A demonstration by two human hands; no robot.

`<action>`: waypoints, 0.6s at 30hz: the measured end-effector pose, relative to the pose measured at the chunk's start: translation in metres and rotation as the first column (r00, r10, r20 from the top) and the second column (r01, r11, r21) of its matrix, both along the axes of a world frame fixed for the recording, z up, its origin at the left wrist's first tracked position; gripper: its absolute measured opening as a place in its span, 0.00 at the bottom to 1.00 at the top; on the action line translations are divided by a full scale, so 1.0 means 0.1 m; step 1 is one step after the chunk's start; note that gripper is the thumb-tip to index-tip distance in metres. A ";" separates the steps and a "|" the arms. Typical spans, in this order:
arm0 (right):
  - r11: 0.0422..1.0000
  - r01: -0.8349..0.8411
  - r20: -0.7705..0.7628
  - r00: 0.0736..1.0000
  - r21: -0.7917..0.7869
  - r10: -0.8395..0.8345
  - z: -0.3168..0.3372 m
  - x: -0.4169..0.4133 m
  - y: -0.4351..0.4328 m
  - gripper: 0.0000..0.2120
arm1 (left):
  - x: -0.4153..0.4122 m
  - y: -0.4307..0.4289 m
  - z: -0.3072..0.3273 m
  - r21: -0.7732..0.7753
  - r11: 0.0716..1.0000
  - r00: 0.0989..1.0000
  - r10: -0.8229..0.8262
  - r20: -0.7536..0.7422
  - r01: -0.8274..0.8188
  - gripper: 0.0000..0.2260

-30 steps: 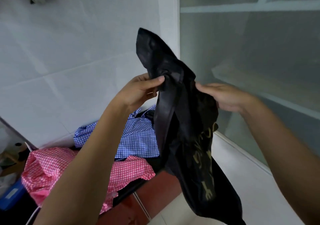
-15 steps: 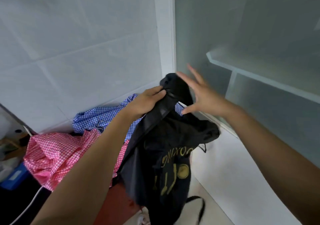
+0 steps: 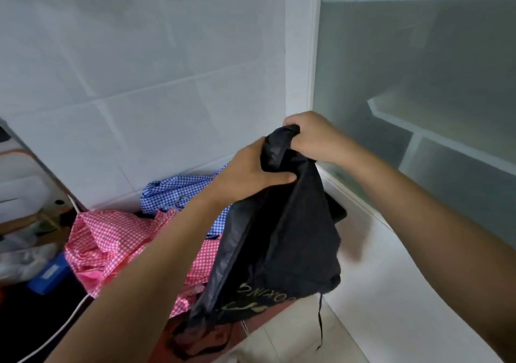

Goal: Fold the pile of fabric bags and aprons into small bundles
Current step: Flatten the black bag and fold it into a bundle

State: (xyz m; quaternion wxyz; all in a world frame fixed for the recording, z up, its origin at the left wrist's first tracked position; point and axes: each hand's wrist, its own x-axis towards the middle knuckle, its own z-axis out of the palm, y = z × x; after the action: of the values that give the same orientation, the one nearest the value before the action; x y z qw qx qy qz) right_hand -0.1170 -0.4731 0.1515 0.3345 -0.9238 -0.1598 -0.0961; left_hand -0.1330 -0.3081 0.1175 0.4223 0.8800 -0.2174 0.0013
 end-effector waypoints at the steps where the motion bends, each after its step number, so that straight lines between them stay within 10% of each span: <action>1: 1.000 -0.020 -0.008 1.000 -0.012 0.019 0.03 0.01 0.04 0.02 | 0.01 -0.01 0.02 0.000 0.998 0.994 0.061 0.086 -0.062 0.18; 4: 0.988 -0.154 -0.311 0.939 -0.001 0.146 0.06 0.07 -0.03 0.18 | 0.11 0.08 0.06 -0.167 0.966 0.979 0.203 0.022 -0.196 0.11; 10: 0.919 -0.342 -0.651 0.655 0.197 0.383 -0.33 0.17 -0.28 0.14 | 0.30 0.29 0.04 -0.510 0.768 0.910 0.232 -0.343 -0.388 0.13; 14: 0.880 -0.288 -0.568 0.679 0.378 0.465 -0.38 0.21 -0.42 0.17 | 0.53 0.69 -0.07 -0.208 0.859 0.819 0.333 -0.467 -0.468 0.03; 18: 0.907 -0.418 -0.451 0.820 -0.052 0.352 -0.26 0.23 -0.18 0.04 | 0.56 0.84 -0.09 0.108 0.973 0.944 0.223 -0.243 -0.203 0.41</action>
State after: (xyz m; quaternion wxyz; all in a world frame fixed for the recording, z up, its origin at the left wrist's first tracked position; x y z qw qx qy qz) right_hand -0.0942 -0.4912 0.1253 0.3040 -0.8925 -0.2720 0.1926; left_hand -0.0773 -0.2238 0.1086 0.4078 0.9077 -0.0651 -0.0743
